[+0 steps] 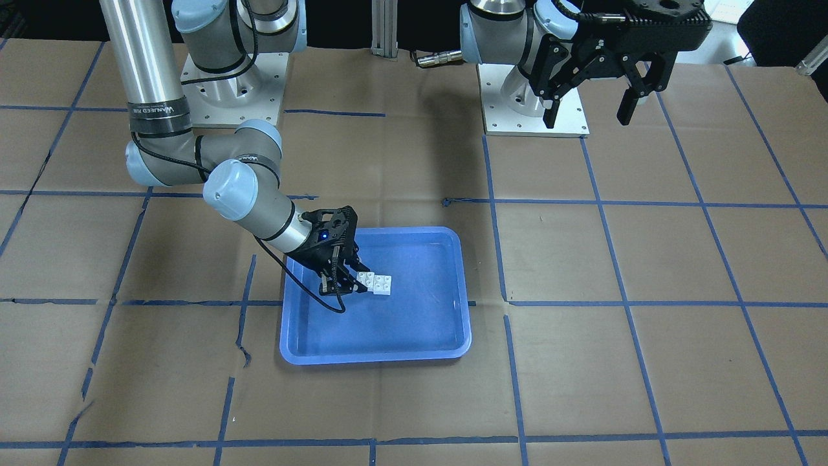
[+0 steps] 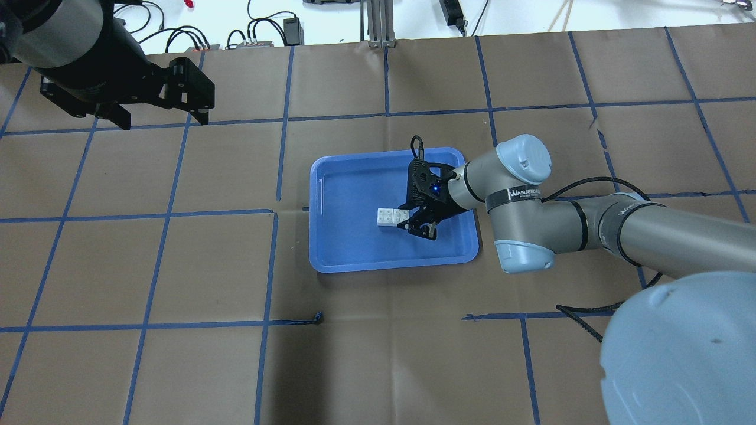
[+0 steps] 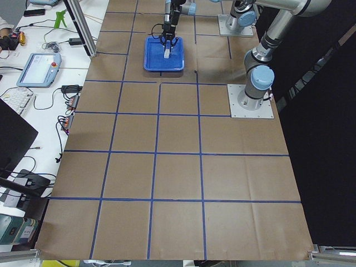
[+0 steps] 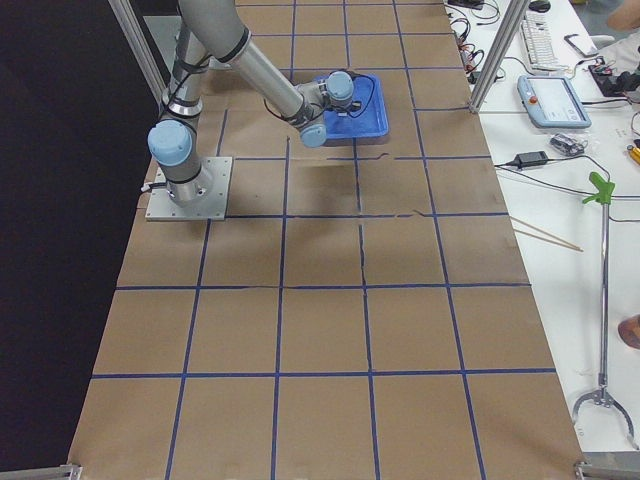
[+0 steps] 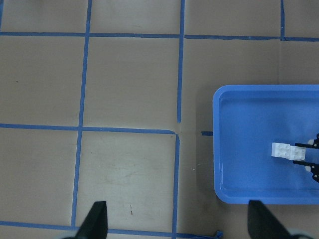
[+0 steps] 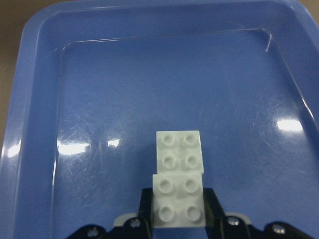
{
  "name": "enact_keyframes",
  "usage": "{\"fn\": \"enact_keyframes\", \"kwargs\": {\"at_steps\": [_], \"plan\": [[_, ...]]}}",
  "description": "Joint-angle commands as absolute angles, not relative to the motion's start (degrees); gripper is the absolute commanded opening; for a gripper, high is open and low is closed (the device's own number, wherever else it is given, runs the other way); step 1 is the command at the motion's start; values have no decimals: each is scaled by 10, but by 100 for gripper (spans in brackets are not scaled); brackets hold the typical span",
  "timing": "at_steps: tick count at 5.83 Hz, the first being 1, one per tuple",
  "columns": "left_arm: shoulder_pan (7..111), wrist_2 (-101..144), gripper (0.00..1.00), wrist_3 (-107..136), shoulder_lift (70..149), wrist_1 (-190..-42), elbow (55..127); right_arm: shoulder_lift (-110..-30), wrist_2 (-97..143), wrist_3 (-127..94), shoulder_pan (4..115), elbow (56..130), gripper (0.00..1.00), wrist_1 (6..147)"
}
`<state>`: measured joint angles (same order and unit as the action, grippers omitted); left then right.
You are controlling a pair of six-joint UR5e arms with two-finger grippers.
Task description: Assemble white blocks and place on blue tray
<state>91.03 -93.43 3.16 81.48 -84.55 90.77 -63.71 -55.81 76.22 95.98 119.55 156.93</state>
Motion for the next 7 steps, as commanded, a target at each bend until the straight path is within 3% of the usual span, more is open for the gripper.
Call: {"fn": "enact_keyframes", "kwargs": {"at_steps": [1,5,7], "plan": [[911,-934,99,32,815,-846,908,-636,-558,762,960,1194,29,1570],[910,-933,99,32,813,-846,907,-637,-557,751,960,1194,32,1571],[911,-933,99,31,812,-846,906,-637,-557,751,960,1194,50,1570]]}}
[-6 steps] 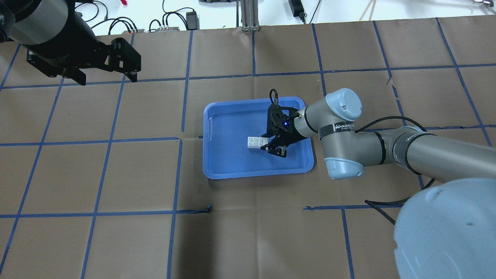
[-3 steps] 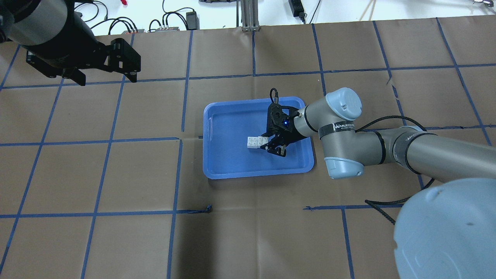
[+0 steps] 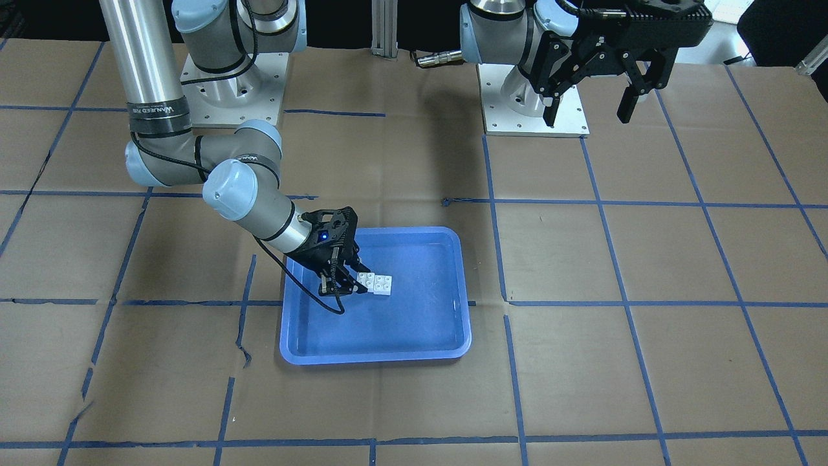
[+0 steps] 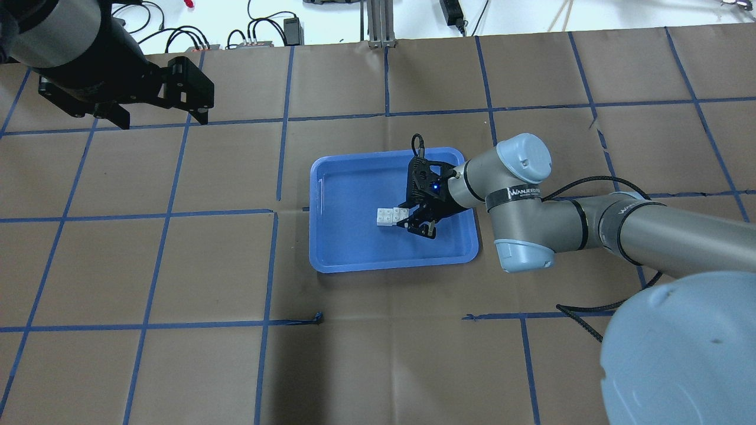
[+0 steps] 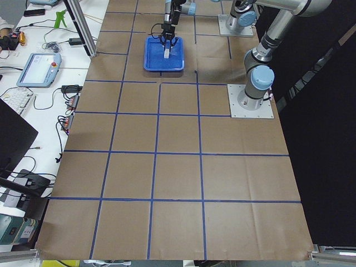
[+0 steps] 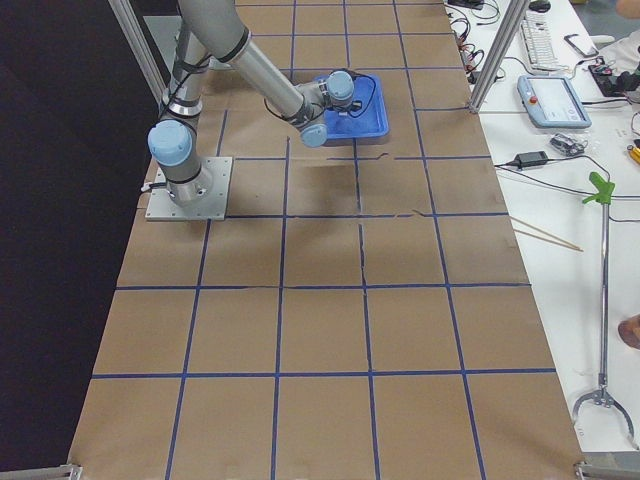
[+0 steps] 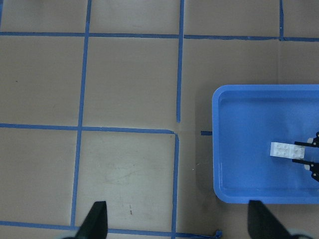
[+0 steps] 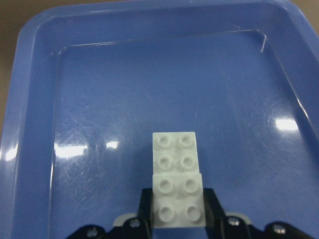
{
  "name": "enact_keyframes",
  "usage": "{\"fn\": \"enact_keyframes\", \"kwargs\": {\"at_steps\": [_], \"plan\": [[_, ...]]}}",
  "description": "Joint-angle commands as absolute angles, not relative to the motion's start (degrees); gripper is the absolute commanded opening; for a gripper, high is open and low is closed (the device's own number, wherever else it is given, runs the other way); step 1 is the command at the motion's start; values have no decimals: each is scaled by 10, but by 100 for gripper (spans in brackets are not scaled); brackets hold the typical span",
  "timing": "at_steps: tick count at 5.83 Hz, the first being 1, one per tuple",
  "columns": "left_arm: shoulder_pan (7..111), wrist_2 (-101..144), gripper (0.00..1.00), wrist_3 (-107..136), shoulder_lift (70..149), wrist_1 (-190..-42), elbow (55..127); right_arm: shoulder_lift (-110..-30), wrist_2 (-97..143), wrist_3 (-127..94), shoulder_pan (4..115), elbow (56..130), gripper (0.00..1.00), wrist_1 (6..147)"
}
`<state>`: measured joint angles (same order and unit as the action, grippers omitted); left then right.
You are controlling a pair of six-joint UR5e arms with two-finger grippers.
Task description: Assemble white blocks and place on blue tray
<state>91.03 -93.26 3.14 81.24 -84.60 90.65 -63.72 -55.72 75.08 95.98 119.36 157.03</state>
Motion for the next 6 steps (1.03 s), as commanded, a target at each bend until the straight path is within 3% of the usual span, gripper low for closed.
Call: {"fn": "enact_keyframes", "kwargs": {"at_steps": [1,4,5,6], "plan": [[911,-932,99,30,812,-846,905,-637,-557,751,960,1194,50,1570],[911,-923,99,25,814,-846,906,-637,-544,751,960,1194,51,1571],[911,-923,99,25,814,-846,906,-637,-544,749,960,1191,67,1570],[911,-923,99,24,814,-846,906,-642,-549,738,959,1172,99,1570]]}}
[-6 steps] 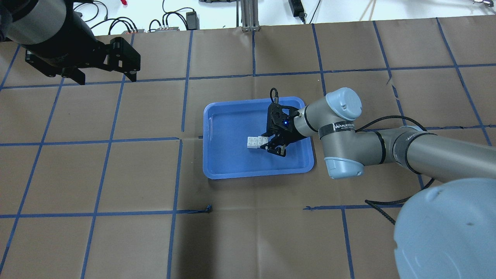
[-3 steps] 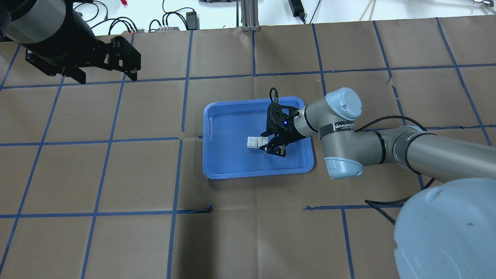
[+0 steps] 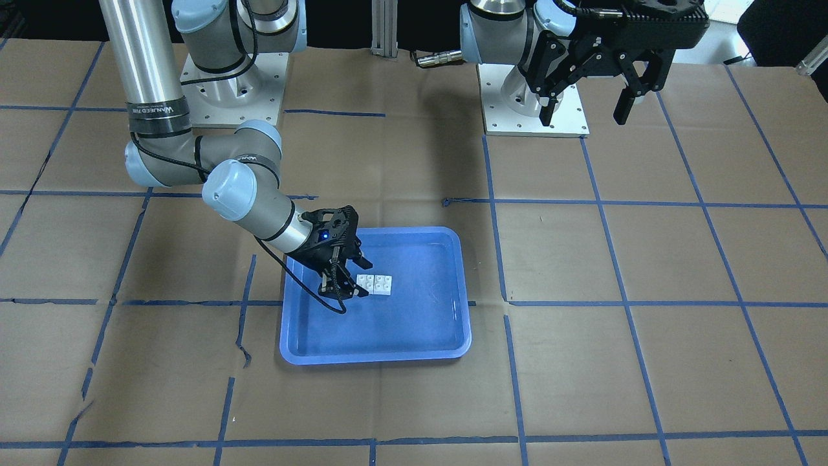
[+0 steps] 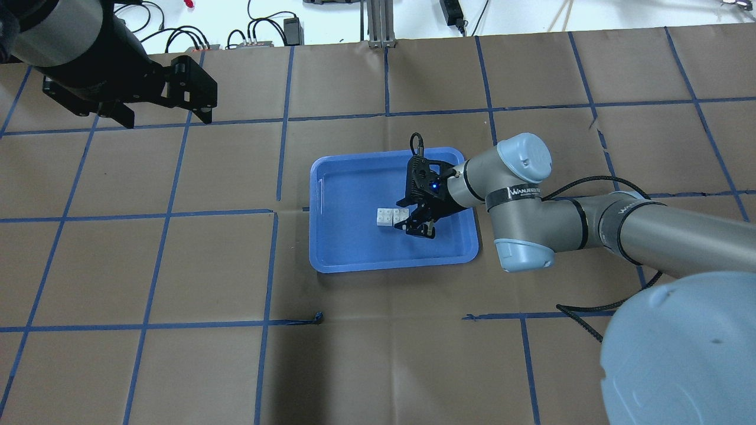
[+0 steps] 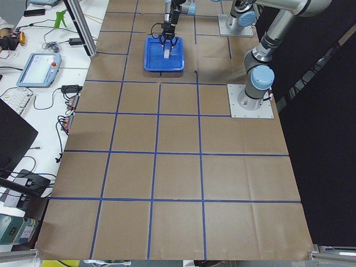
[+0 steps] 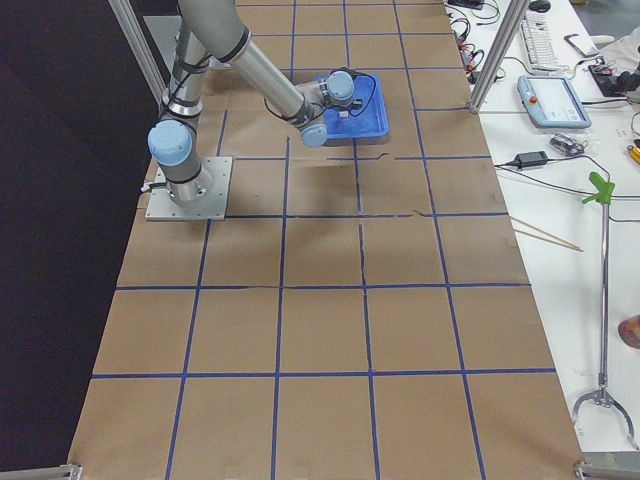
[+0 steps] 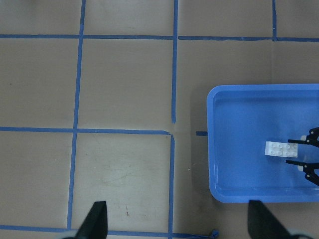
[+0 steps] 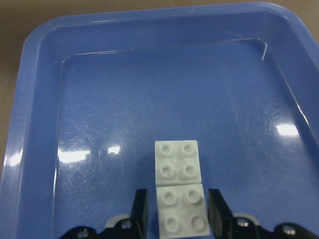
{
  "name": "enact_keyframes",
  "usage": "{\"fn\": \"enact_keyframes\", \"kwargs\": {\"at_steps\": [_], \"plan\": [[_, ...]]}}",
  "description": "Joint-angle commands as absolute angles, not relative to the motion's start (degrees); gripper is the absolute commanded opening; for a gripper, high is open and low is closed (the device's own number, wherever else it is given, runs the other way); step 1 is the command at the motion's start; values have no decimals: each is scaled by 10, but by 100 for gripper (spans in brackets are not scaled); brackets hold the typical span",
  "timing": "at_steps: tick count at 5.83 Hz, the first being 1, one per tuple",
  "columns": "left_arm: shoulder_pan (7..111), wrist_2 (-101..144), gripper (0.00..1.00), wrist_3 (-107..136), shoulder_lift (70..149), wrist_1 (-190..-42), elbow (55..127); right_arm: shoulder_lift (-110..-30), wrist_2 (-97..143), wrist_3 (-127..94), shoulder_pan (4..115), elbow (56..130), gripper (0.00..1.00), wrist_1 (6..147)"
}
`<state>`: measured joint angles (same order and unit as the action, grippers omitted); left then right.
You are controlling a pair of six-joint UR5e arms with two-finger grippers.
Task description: Assemble white blocks and place on blue tray
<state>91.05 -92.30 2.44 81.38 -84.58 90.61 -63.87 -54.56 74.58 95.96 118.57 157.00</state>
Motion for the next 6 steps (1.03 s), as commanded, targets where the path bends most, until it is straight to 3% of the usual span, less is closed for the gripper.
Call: {"fn": "enact_keyframes", "kwargs": {"at_steps": [1,3,6], "plan": [[911,-921,99,24,814,-846,905,-643,-563,730,956,1136,100,1546],[911,-920,99,25,815,-846,904,-685,-606,725,947,1058,100,1375],[911,-906,99,25,815,-846,904,-730,-710,615,881,872,100,1020]]}}
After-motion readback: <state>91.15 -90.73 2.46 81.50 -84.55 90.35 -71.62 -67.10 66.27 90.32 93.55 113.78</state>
